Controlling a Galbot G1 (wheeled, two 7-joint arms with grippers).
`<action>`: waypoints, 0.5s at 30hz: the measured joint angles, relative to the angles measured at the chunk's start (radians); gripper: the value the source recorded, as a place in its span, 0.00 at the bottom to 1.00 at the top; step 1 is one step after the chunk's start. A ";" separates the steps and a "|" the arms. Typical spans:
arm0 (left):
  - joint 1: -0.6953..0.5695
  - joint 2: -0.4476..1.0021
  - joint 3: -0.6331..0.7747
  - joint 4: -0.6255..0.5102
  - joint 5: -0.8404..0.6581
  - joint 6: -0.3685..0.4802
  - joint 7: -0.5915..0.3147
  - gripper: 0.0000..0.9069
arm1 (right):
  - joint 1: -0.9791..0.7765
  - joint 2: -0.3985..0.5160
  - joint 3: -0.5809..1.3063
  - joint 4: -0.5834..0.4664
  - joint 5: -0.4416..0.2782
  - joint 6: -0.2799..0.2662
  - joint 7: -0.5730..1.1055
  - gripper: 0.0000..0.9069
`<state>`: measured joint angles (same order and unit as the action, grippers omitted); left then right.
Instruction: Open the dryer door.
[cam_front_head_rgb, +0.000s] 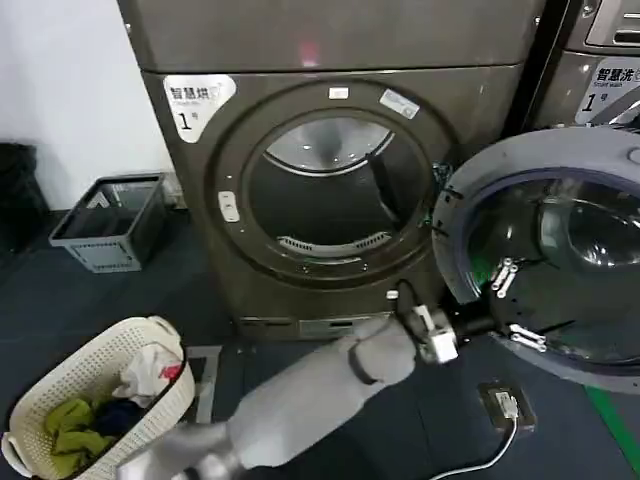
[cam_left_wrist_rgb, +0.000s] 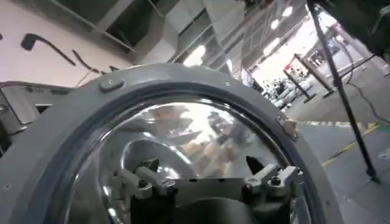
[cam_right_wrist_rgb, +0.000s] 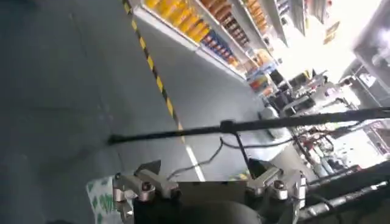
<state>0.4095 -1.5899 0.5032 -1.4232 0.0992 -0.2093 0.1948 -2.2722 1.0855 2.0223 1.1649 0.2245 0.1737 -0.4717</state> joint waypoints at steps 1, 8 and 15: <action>-0.001 -0.013 -0.001 0.015 0.014 0.003 -0.006 1.00 | -0.003 0.012 0.004 0.015 -0.001 0.000 0.000 1.00; -0.010 -0.019 -0.034 0.141 0.117 0.011 -0.066 1.00 | -0.011 0.079 0.021 0.092 0.002 0.000 -0.002 1.00; -0.026 -0.021 -0.063 0.261 0.141 0.027 -0.080 1.00 | -0.011 0.116 0.023 0.114 0.007 0.010 -0.004 1.00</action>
<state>0.3836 -1.6109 0.4402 -1.1623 0.2398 -0.1824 0.1147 -2.2835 1.2018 2.0456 1.2789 0.2315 0.1836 -0.4753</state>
